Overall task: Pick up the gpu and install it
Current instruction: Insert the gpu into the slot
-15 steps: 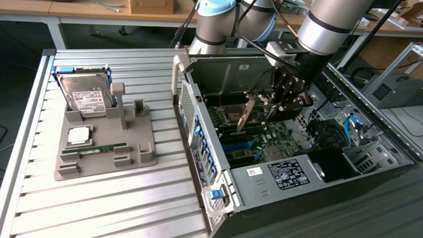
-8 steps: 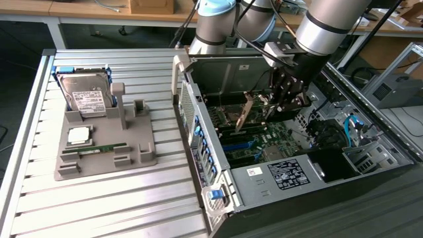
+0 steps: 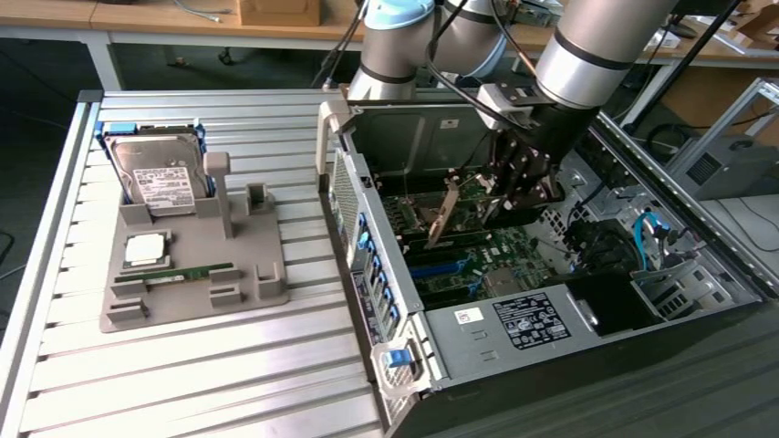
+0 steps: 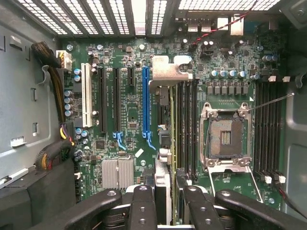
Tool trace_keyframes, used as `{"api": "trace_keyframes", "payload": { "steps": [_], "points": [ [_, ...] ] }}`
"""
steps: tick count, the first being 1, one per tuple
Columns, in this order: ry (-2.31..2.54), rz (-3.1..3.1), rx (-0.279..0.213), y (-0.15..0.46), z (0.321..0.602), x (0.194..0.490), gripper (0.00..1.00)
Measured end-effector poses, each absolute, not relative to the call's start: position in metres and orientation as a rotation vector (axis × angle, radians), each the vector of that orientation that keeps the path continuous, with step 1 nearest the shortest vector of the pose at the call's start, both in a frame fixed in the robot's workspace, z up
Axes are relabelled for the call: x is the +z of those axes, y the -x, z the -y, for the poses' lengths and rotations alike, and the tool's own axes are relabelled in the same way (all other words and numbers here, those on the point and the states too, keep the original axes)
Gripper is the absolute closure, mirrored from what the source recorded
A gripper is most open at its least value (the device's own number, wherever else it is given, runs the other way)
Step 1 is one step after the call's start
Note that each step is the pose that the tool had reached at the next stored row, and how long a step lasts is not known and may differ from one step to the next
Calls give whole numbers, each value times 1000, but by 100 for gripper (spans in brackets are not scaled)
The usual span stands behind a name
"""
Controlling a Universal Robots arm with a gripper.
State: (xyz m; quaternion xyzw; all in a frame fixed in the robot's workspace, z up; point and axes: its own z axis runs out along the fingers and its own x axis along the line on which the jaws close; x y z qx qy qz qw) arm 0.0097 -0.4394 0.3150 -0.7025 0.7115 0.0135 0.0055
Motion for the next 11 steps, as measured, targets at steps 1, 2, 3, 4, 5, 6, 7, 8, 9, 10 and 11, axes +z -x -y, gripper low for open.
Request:
{"api": "trace_keyframes", "payload": {
  "steps": [1,2,3,4,5,6,7,8,9,10,11],
  "points": [
    [2199,-2228,42,-9,439,315,73],
    [2199,-2228,42,-9,440,315,73],
    [2199,-2228,42,-8,440,314,73],
    [2200,-2228,42,-7,440,314,73],
    [2199,-2227,42,-7,440,314,73],
    [2199,-2228,42,-7,440,314,73],
    [2200,-2227,42,-6,440,314,73],
    [2200,-2227,42,-6,440,314,73],
    [2200,-2227,42,-6,440,314,73],
    [2200,-2227,42,-5,440,313,73],
    [2200,-2228,42,-5,440,313,73]
  ]
}}
